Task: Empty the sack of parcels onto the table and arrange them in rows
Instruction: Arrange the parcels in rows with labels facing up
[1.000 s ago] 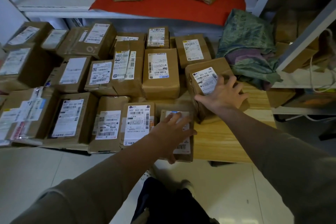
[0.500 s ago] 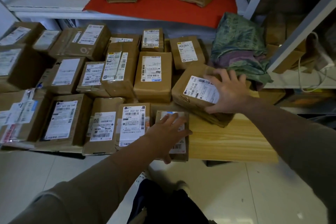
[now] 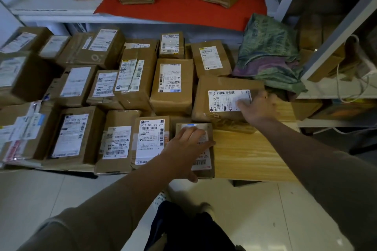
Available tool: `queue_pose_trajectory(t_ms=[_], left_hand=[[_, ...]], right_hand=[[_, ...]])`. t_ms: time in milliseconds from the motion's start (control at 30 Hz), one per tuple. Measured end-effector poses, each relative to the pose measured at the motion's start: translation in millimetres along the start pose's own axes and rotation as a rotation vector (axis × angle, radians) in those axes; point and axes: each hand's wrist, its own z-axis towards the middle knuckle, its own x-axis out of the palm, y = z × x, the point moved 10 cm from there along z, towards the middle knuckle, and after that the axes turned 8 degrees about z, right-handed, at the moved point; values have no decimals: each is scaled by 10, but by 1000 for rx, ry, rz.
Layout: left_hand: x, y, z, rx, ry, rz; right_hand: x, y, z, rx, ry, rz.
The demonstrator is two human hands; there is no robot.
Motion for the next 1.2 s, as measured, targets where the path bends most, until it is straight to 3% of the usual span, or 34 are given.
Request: queue_pose_trajectory(t_ms=[367,500,667,800,900,1000,1100,1200], left_hand=[[48,94,-38,-88,-60,-25],[101,197,-154,-116,-64,-49],[131,415,-362,-208,-43,9],[217,570,-511,-322,49,46],[303,672,-604,-392,93,70],[375,798,-659,-440,113,84],[401,861,-647,-439,96,81],[398,896,-592,-432,70,70]], right_hand=[[138,49,101,-45,4,127],[93,338,-39,-301,-63,-74],[317,845,-291,-585,106,-254],[536,926,-368,-529,208,-284],[570,1028,-470,-599,184,-285],[511,1223,-745,-817,168,-179],[684,1326,-1148,-1028,353,-232],[880,1287,-1404,-1058,507,-339]])
